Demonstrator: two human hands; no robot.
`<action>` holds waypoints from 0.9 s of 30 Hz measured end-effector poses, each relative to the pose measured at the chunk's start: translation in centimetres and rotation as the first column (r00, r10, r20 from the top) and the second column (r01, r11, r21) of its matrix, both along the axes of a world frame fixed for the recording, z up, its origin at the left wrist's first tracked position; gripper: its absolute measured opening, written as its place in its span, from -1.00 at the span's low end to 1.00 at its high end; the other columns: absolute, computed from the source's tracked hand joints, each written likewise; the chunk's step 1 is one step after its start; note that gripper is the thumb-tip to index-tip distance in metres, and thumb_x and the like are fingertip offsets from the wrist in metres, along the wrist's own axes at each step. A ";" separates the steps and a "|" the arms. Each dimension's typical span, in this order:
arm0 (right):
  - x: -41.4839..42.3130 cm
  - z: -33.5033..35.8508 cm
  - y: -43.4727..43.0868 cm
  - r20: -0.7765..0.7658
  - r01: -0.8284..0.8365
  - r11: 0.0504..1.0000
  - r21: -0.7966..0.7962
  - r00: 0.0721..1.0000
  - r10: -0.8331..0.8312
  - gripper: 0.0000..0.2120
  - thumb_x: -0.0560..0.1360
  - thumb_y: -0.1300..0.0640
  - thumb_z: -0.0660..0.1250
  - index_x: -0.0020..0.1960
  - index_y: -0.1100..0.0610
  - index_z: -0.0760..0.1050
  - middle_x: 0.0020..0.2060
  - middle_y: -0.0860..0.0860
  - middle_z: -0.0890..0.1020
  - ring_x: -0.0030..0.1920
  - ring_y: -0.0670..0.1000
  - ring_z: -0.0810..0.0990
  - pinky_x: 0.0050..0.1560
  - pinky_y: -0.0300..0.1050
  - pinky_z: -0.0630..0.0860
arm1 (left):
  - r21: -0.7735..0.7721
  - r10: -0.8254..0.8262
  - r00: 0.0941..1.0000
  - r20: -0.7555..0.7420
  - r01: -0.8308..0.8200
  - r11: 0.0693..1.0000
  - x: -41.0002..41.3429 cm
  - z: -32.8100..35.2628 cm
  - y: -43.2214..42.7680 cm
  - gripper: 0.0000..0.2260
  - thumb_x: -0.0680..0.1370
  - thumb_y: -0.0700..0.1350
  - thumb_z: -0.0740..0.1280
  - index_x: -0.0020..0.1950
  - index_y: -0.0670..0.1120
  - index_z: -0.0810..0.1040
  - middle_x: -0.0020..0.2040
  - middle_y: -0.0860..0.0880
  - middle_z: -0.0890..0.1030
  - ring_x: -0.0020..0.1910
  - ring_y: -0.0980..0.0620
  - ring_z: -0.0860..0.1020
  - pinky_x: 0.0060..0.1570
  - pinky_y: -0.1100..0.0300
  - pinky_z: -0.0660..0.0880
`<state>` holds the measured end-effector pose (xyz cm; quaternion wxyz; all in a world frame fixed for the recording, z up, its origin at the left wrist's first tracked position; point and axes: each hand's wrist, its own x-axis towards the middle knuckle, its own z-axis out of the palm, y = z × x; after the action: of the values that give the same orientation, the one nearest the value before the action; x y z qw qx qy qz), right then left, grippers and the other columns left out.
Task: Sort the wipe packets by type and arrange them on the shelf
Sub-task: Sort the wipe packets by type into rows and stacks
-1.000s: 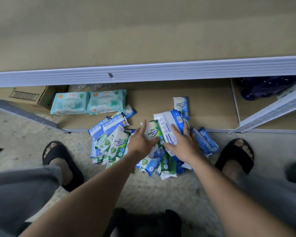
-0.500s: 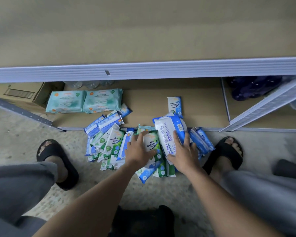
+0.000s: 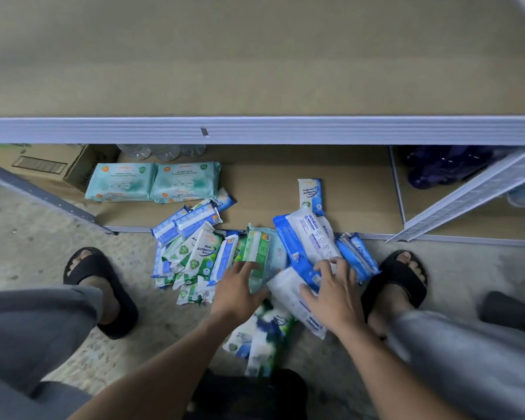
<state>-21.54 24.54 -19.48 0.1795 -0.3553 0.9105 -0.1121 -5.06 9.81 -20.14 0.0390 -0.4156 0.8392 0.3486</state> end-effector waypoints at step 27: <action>-2.4 -3.8 -3.6 0.058 0.096 0.986 0.136 0.993 -0.104 -0.32 0.51 -0.16 0.39 0.55 -0.08 0.23 0.60 0.06 0.04 0.44 0.26 0.25 0.32 0.19 0.35 | -0.163 0.057 0.962 0.268 -0.013 0.986 -8.2 -3.0 -9.8 -0.61 0.64 0.02 0.20 0.48 0.05 0.38 0.35 -0.06 0.55 0.37 -0.16 0.34 0.31 -0.07 0.24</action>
<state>-23.92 20.97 -23.24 0.2261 -0.2927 0.9263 -0.0715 -13.24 0.06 -23.13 0.1141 -0.4760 0.8437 0.2204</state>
